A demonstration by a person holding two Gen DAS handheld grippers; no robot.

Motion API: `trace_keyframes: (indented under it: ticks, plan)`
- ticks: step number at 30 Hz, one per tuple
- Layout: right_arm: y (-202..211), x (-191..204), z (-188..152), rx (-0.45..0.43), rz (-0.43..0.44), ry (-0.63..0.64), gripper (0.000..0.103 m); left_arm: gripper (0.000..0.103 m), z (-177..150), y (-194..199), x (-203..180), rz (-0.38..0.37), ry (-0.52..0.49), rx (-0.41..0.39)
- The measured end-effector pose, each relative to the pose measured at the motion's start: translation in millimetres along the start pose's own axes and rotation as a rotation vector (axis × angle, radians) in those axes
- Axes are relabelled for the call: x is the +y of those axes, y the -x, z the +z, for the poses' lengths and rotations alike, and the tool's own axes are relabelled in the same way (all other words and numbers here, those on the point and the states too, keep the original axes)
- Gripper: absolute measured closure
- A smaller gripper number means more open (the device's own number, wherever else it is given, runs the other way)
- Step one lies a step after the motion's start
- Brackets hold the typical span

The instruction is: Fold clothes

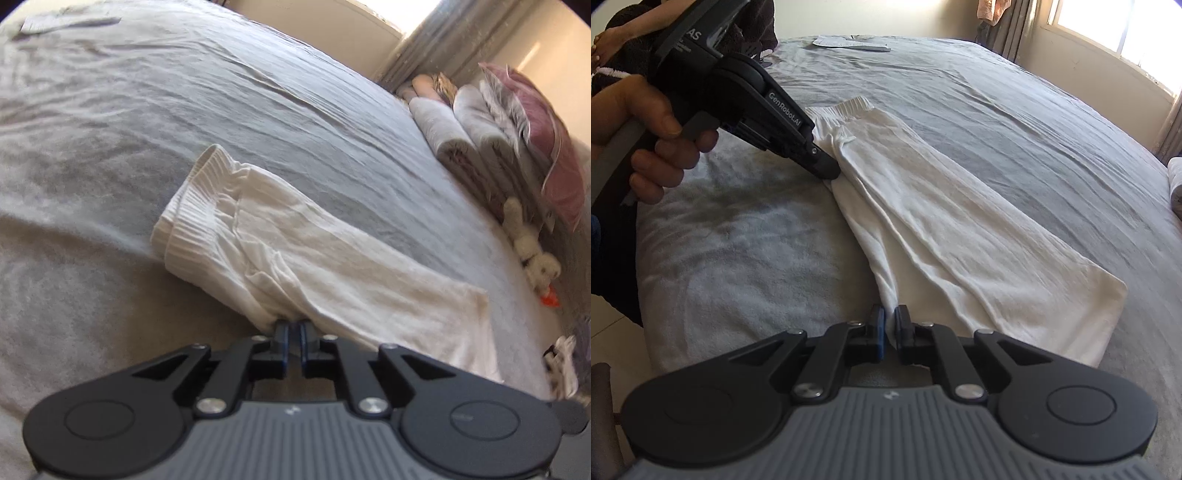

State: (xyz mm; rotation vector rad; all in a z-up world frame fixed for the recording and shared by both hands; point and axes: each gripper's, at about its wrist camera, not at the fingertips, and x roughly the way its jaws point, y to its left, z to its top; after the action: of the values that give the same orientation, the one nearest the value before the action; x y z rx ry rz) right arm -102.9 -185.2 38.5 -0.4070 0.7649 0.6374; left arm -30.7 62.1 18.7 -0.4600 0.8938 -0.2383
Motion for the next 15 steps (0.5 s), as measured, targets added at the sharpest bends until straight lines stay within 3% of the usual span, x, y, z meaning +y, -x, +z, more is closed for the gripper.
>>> trace_keyframes:
  ticks: [3, 9, 15]
  plan:
    - [9, -3, 3, -0.029, 0.015, -0.021, 0.096, 0.084, 7, 1, 13, -0.058, 0.105, -0.020]
    - [-2, -1, -3, 0.015, 0.017, 0.009, 0.095, 0.079, 10, 6, 17, -0.028, 0.153, -0.088]
    - [12, -2, 1, -0.039, 0.008, 0.015, 0.088, 0.066, 11, 15, 28, -0.026, 0.234, -0.098]
